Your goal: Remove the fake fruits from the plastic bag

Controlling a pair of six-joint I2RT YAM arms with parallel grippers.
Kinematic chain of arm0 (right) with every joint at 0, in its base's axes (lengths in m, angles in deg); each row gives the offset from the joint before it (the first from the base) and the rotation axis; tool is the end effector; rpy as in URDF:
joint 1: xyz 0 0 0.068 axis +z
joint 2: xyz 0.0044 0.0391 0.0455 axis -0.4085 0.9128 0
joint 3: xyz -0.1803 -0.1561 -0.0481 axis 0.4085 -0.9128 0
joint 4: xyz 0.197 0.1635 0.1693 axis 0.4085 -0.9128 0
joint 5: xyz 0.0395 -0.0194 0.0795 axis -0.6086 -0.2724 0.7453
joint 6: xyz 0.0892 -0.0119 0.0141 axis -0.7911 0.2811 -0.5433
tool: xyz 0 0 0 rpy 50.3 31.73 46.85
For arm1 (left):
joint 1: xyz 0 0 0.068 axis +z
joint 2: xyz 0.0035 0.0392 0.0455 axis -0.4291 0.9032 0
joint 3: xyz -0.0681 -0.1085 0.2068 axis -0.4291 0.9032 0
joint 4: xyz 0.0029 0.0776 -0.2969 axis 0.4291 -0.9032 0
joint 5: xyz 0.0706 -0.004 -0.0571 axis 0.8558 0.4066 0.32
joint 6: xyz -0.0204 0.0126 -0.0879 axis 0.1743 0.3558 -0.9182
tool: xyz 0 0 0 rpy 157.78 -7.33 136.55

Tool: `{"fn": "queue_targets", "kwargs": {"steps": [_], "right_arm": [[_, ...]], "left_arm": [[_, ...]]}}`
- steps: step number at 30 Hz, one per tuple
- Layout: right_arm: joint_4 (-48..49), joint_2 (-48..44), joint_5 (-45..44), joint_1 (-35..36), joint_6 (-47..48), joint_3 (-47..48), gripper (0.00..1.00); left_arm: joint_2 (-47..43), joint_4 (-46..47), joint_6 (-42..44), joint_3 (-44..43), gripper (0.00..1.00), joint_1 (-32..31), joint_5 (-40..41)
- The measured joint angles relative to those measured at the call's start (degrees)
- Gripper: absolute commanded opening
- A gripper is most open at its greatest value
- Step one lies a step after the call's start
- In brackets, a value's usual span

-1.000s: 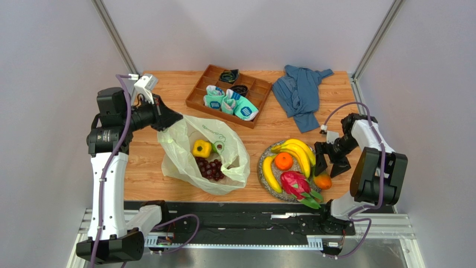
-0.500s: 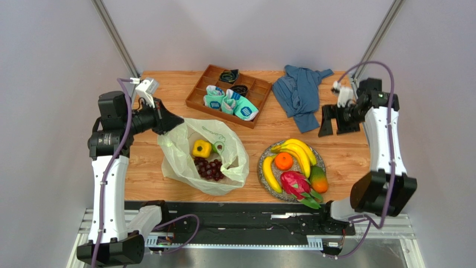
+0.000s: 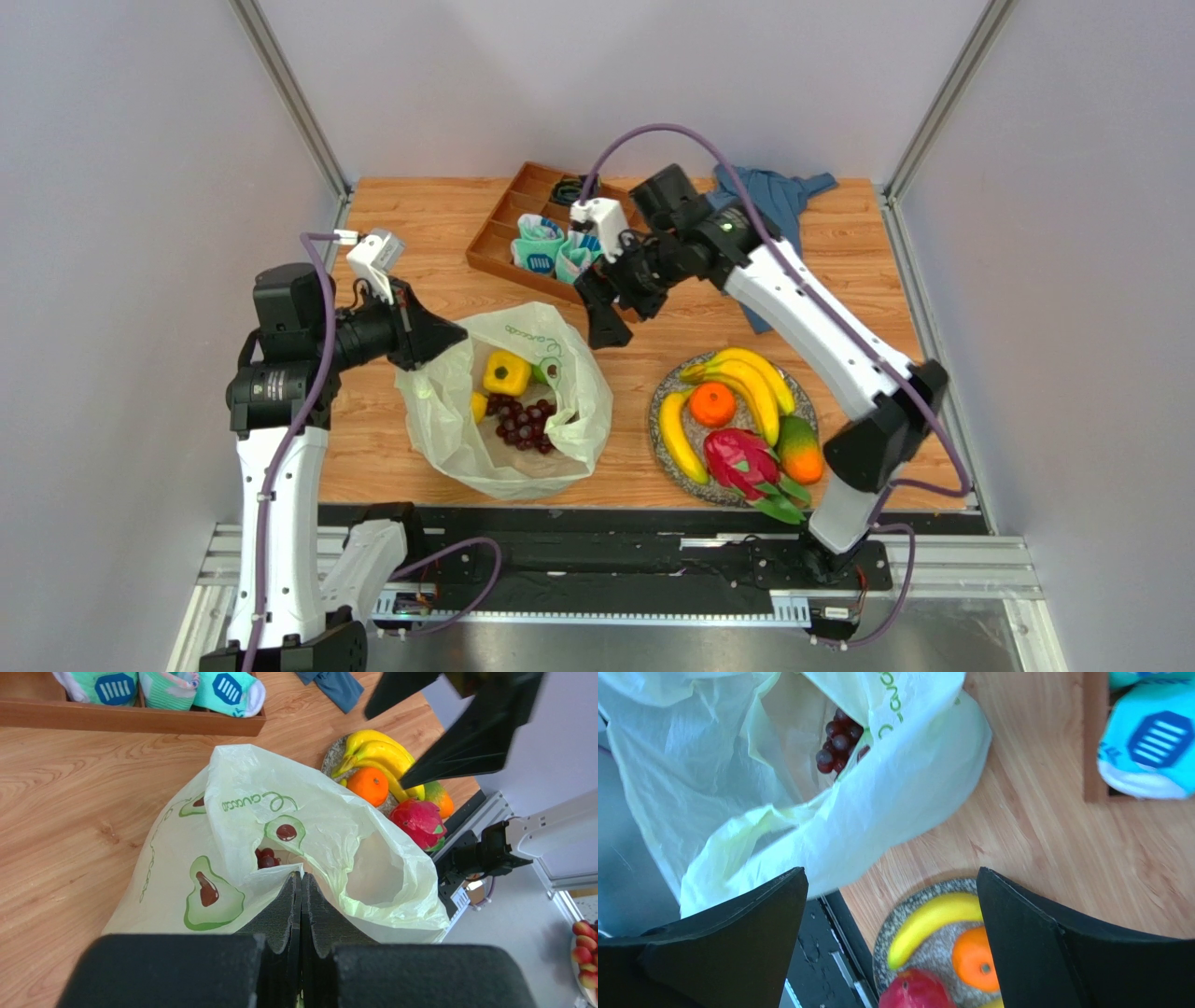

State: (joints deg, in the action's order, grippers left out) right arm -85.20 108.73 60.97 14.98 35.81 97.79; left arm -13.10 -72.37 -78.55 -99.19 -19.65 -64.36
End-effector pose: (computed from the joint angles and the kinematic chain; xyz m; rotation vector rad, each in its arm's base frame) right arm 0.2946 0.2846 0.3447 -1.2622 2.2110 0.7508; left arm 0.2419 -0.0385 0.3705 0.3121 2.0020 -0.9170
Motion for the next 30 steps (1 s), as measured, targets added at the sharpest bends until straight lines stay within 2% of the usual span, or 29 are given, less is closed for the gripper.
{"fn": "queue_targets", "kwargs": {"steps": [6,8,9,11,12,16,17,18,22,25,27,30], "right_arm": [[0.7,10.6,-2.4,5.5,-4.6,3.7,0.99],[0.7,12.0,-4.3,6.9,-5.7,3.7,0.96],[0.7,12.8,-5.4,7.5,-6.4,3.8,0.83],[0.7,14.7,-7.0,8.6,-7.0,4.3,0.67],[0.6,15.7,-7.7,8.8,-7.1,5.0,0.52],[0.6,21.3,-11.3,8.4,-6.0,11.4,0.27],[1.0,22.8,-11.8,8.2,-5.4,13.6,0.18],[1.0,24.3,-12.1,7.8,-4.6,16.1,0.0],[2.0,28.5,-13.5,6.2,-1.8,27.0,0.0],[3.1,27.6,-13.2,5.3,-0.3,30.4,0.0],[3.5,25.1,-12.3,4.8,0.5,30.2,0.0],[5.0,17.2,-10.5,4.7,1.8,23.1,0.0]], "left_arm": [[-1.9,-0.1,0.0,0.7,0.0,0.0,0.1],[-2.1,-0.1,0.0,0.7,0.0,0.0,0.2],[-2.1,-0.2,0.1,0.7,0.0,0.0,0.2],[-1.6,-0.6,0.2,0.5,0.0,0.0,0.5],[-1.1,-0.8,0.3,0.3,0.0,0.0,0.7],[2.3,-0.8,0.5,-2.6,0.0,0.0,1.4],[3.3,-0.7,0.5,-3.4,0.0,0.0,1.6],[4.6,-0.6,0.5,-4.5,0.0,0.0,1.9],[8.6,0.3,0.6,-10.4,0.0,0.0,4.1],[9.1,0.6,1.1,-15.5,0.0,0.0,5.2],[8.3,1.1,1.6,-18.5,0.0,0.0,5.2],[5.7,1.6,2.6,-20.5,0.0,0.0,4.2]]}}
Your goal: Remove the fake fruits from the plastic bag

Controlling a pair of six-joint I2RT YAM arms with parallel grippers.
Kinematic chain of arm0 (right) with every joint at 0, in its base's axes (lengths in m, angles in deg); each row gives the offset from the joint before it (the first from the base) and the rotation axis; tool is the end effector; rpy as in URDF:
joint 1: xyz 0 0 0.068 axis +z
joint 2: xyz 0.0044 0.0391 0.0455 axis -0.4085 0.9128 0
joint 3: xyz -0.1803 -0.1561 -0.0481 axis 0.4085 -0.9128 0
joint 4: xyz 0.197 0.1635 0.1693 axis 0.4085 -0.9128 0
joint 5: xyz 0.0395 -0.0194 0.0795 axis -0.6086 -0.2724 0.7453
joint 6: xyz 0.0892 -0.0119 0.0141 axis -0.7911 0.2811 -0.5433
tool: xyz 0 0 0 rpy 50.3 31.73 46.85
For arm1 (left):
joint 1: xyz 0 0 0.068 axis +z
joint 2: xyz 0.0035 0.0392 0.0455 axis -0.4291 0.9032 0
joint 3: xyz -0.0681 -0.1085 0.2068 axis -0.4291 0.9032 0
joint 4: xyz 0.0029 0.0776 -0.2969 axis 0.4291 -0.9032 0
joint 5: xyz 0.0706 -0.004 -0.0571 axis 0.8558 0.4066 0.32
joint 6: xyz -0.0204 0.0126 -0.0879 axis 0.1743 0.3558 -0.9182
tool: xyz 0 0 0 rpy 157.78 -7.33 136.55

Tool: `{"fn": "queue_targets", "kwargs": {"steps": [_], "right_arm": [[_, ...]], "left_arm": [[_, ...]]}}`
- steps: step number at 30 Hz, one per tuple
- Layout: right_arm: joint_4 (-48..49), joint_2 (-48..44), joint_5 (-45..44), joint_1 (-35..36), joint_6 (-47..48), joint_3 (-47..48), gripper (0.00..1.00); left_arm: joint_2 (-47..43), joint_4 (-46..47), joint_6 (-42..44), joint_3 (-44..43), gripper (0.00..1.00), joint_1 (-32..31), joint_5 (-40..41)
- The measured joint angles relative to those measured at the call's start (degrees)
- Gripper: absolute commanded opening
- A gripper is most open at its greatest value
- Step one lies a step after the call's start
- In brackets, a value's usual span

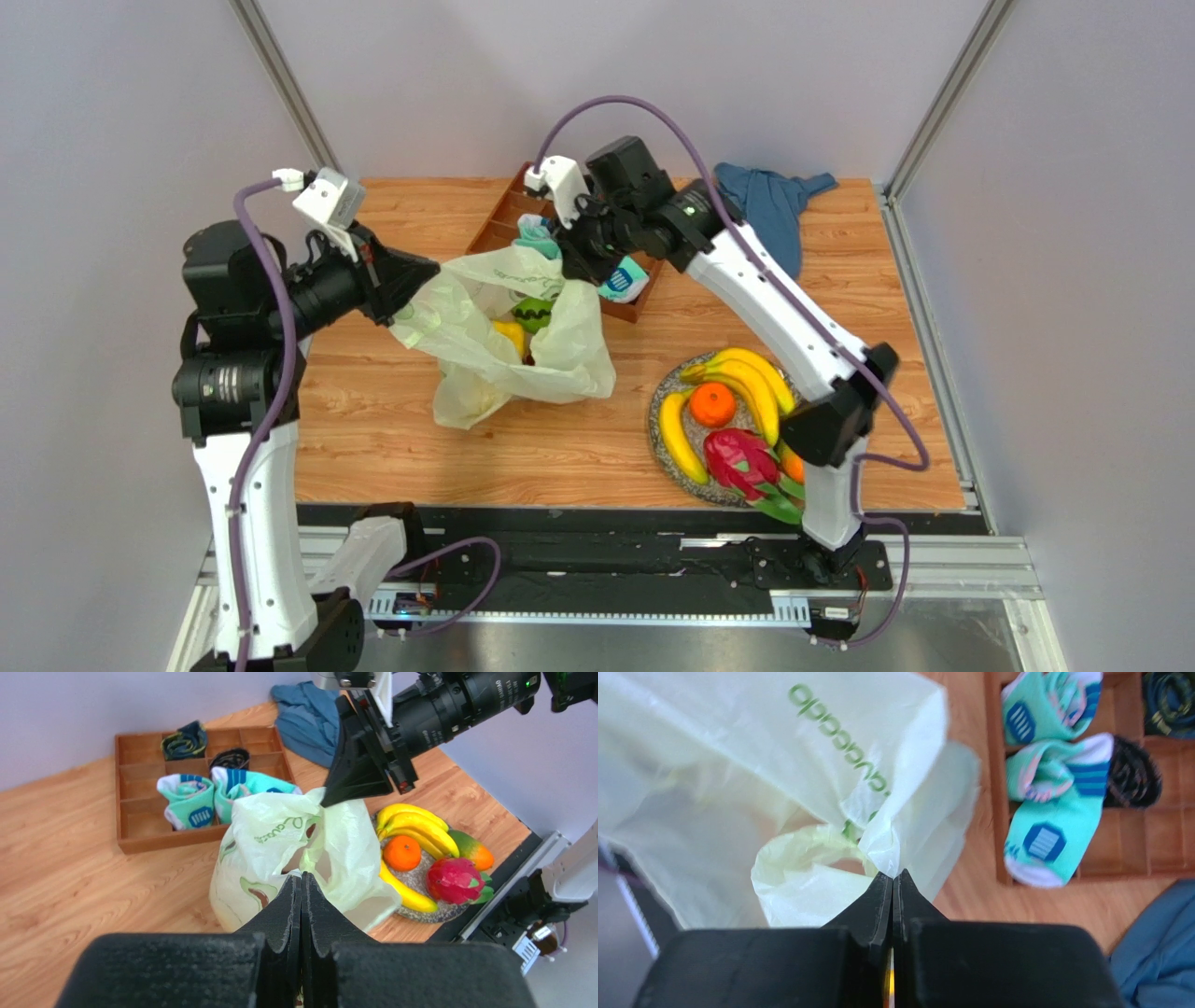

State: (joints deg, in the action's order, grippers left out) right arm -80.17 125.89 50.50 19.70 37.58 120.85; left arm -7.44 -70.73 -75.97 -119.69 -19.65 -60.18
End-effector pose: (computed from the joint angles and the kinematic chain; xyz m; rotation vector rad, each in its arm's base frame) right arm 0.3363 0.3520 0.3687 -1.2552 2.0043 0.5651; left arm 0.2322 -0.0354 0.4788 0.4207 1.7546 -0.6983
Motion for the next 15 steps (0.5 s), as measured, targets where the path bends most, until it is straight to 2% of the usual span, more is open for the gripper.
{"fn": "queue_targets", "kwargs": {"steps": [2,5,6,7,9,12,15], "right_arm": [[-0.4,-7.1,1.0,0.4,0.7,-8.1,0.0],[0.4,-17.0,1.6,0.8,1.3,-23.5,0.11],[0.8,-19.9,1.5,1.0,1.4,-29.3,0.34],[0.6,-22.1,1.2,1.1,1.6,-35.1,0.46],[-0.5,-23.2,-0.3,0.8,1.7,-42.7,0.59],[-2.1,-21.6,-2.8,-0.6,2.3,-46.8,0.63],[-2.8,-20.5,-2.6,-1.4,2.3,-42.1,0.63]], "left_arm": [[-2.0,-0.5,0.5,0.2,0.0,0.0,-1.8],[-6.2,-1.4,0.6,4.6,0.0,0.0,-5.3],[-8.2,-1.9,0.2,7.8,0.0,0.0,-6.4],[-9.9,-2.6,-0.6,11.5,0.0,-0.1,-7.5],[-12.6,-5.3,-2.0,19.2,0.0,-0.2,-8.7],[-13.7,-8.6,-4.2,28.3,0.0,-0.2,-8.1],[-13.6,-9.4,-7.0,33.7,0.0,-0.2,-6.4]]}}
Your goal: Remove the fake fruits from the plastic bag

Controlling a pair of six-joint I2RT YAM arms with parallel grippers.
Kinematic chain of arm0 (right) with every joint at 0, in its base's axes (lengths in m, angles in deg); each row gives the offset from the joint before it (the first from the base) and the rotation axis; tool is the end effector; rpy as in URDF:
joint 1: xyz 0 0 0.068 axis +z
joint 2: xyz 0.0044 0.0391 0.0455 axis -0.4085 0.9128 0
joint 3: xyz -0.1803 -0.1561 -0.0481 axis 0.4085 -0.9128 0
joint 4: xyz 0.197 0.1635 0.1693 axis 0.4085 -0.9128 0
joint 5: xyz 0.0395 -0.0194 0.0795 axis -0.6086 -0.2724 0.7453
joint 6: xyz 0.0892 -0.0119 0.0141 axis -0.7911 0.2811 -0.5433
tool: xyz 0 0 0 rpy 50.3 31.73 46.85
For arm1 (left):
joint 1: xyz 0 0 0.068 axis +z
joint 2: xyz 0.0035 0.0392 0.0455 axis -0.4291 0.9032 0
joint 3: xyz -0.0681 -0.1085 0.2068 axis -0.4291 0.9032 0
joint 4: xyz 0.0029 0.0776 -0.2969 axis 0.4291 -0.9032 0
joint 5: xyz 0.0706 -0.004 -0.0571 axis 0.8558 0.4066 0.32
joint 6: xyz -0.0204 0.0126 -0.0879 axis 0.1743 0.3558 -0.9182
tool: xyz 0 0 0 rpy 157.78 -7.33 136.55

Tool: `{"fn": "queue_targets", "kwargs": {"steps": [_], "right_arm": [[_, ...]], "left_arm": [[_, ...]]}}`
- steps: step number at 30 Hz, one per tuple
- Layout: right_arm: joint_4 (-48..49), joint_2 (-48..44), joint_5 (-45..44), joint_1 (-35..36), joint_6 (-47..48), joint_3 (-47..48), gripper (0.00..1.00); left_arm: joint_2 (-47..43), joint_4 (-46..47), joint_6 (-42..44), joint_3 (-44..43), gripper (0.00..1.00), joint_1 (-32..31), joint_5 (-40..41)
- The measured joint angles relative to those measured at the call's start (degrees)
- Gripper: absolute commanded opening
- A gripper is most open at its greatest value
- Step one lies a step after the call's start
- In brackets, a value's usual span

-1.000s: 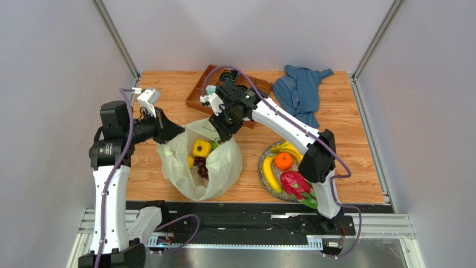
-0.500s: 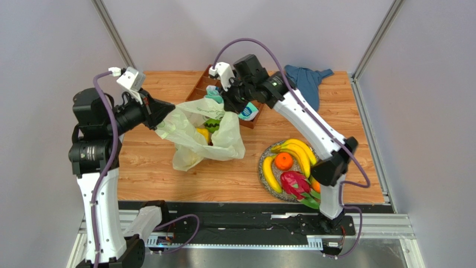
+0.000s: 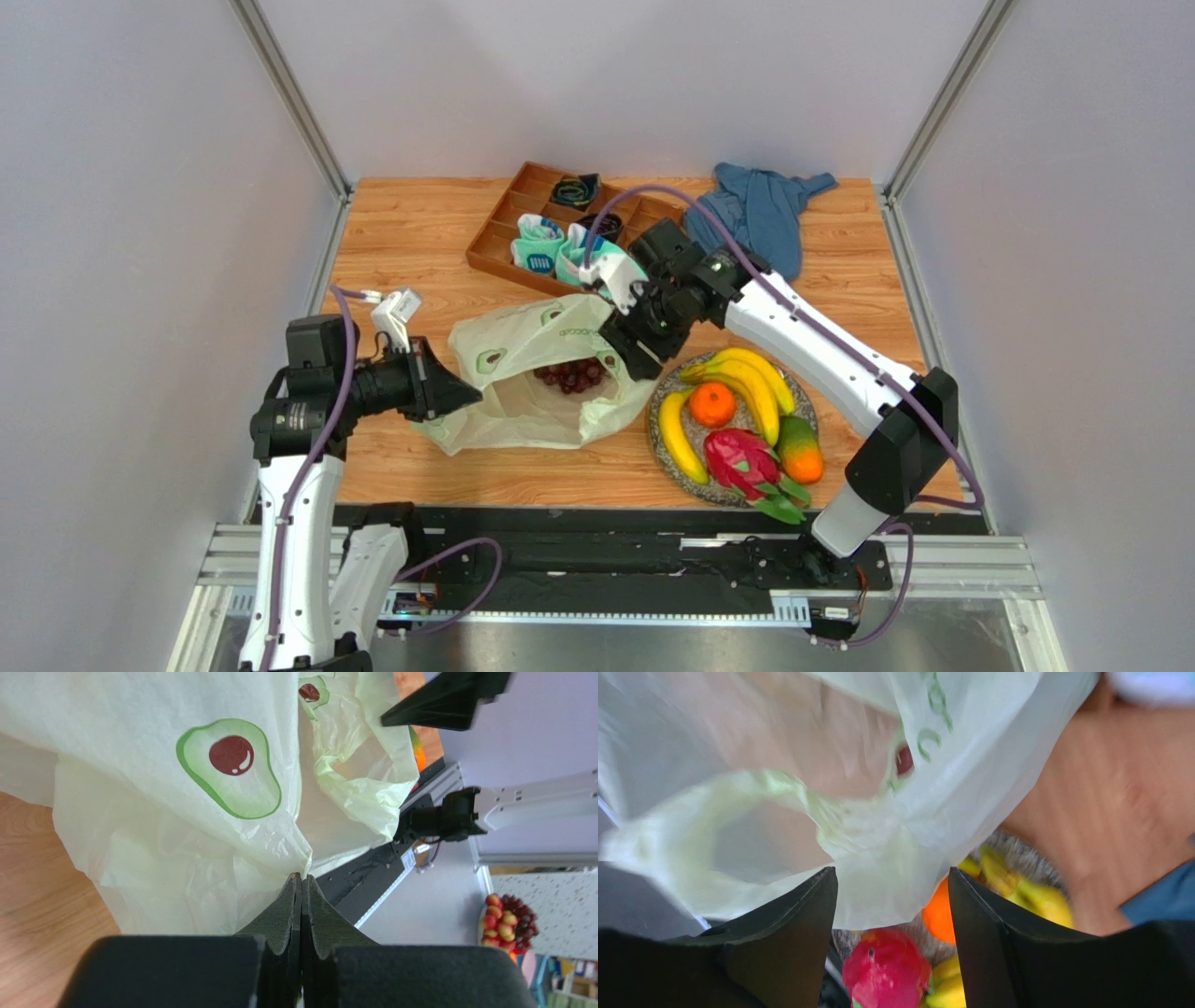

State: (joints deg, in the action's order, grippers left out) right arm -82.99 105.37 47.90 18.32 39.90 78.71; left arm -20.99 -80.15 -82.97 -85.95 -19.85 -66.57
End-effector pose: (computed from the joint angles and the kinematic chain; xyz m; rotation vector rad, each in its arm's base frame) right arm 0.2748 0.2750 0.2448 -1.4131 2.3998 0.4204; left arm 0.2122 -0.0442 0.3019 0.1420 2.2066 -1.1000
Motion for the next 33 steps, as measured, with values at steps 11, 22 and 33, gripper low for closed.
{"fn": "queue_targets", "kwargs": {"steps": [11,22,33], "right_arm": [[10.4,-2.4,11.4,12.0,8.3,13.2,0.38],[15.7,17.4,-0.6,13.6,3.8,12.5,0.4],[20.7,0.3,-12.6,14.2,0.0,-14.9,0.48]], "left_arm": [[8.4,12.7,-8.8,-8.3,0.0,-0.1,2.1],[10.0,16.2,-14.8,-9.4,0.0,0.4,3.3],[-5.2,9.3,-11.7,-13.9,0.0,0.4,-3.9]]}}
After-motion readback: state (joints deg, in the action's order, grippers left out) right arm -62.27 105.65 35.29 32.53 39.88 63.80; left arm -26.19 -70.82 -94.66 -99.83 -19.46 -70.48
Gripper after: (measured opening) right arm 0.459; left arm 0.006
